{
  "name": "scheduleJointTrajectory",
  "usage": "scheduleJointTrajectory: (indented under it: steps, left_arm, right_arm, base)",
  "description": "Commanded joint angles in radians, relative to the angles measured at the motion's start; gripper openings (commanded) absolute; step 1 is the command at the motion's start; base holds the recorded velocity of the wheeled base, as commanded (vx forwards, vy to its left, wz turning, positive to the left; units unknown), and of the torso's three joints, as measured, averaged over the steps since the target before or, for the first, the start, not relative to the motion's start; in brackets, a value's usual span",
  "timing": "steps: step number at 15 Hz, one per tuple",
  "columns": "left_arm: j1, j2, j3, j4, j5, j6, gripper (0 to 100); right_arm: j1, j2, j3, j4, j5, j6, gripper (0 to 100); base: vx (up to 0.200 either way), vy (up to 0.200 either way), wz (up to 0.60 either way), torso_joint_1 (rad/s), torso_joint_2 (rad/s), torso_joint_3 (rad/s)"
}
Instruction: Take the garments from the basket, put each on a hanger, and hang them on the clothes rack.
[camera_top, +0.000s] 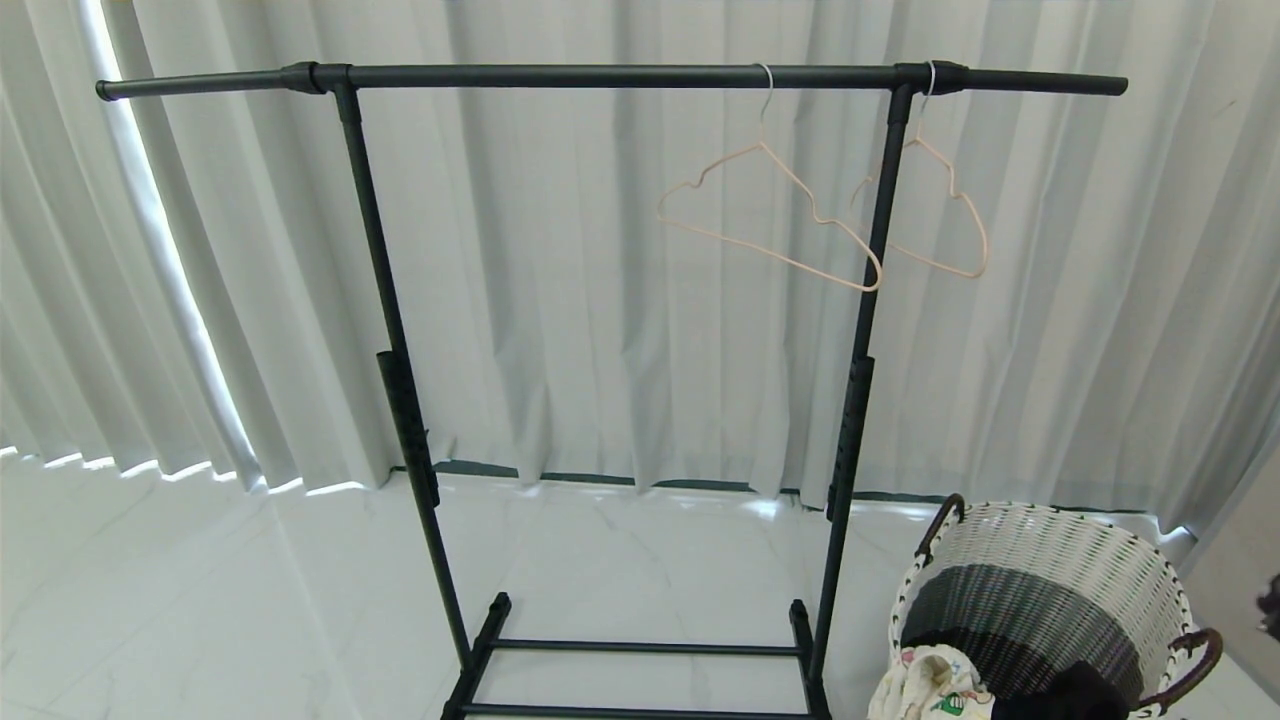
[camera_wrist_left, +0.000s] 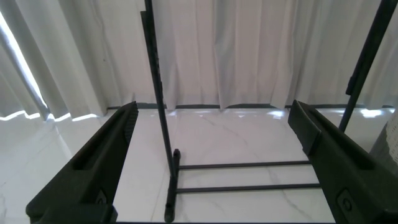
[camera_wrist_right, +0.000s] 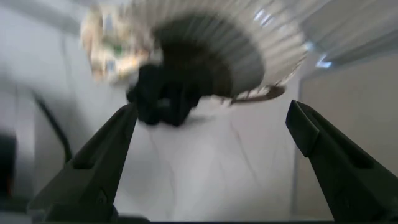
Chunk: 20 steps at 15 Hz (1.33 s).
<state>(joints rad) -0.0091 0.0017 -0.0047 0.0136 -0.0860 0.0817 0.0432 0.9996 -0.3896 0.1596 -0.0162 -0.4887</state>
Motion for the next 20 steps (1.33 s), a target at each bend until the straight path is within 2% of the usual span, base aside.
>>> scheduleJointTrajectory:
  steps: [1,3,4,5,6,8,10,14,20]
  left_arm:
    - [0.0,0.001,0.0,0.0,0.0,0.0,100]
    - [0.0,0.001,0.0,0.0,0.0,0.0,100]
    - [0.0,0.001,0.0,0.0,0.0,0.0,100]
    - [0.0,0.001,0.0,0.0,0.0,-0.002,100]
    - [0.0,0.001,0.0,0.0,0.0,-0.003,100]
    - [0.0,0.001,0.0,0.0,0.0,-0.003,100]
    - [0.0,0.001,0.0,0.0,0.0,-0.003,100]
    - [0.0,0.001,0.0,0.0,0.0,-0.003,100]
    - [0.0,0.001,0.0,0.0,0.0,0.0,100]
  right_arm:
    - [-0.025,0.378,-0.017,-0.014,-0.002,-0.145,100]
    - [-0.031,0.455,0.031,-0.124,-0.001,-0.194,100]
    - [-0.032,0.513,0.061,-0.23,-0.001,-0.22,100]
    - [-0.052,0.599,0.092,-0.387,0.004,-0.278,100]
    - [-0.074,0.645,0.095,-0.466,0.024,-0.343,100]
    - [-0.126,0.695,0.074,-0.514,0.062,-0.488,100]
    - [-0.155,0.706,0.066,-0.512,0.07,-0.584,100]
    - [-0.154,0.763,0.061,-0.542,0.096,-0.599,100]
    - [-0.157,0.944,0.069,-0.807,0.027,-0.634,100]
  base:
    - [0.0,0.0,0.0,0.0,0.0,0.0]
    - [0.0,0.0,0.0,0.0,0.0,0.0]
    - [0.0,0.0,0.0,0.0,0.0,0.0]
    - [0.0,0.0,0.0,0.0,0.0,0.0]
    - [0.0,0.0,0.0,0.0,0.0,0.0]
    - [0.0,0.0,0.0,0.0,0.0,0.0]
    - [0.0,0.0,0.0,0.0,0.0,0.0]
    - [0.0,0.0,0.0,0.0,0.0,0.0]
    - [0.0,0.0,0.0,0.0,0.0,0.0]
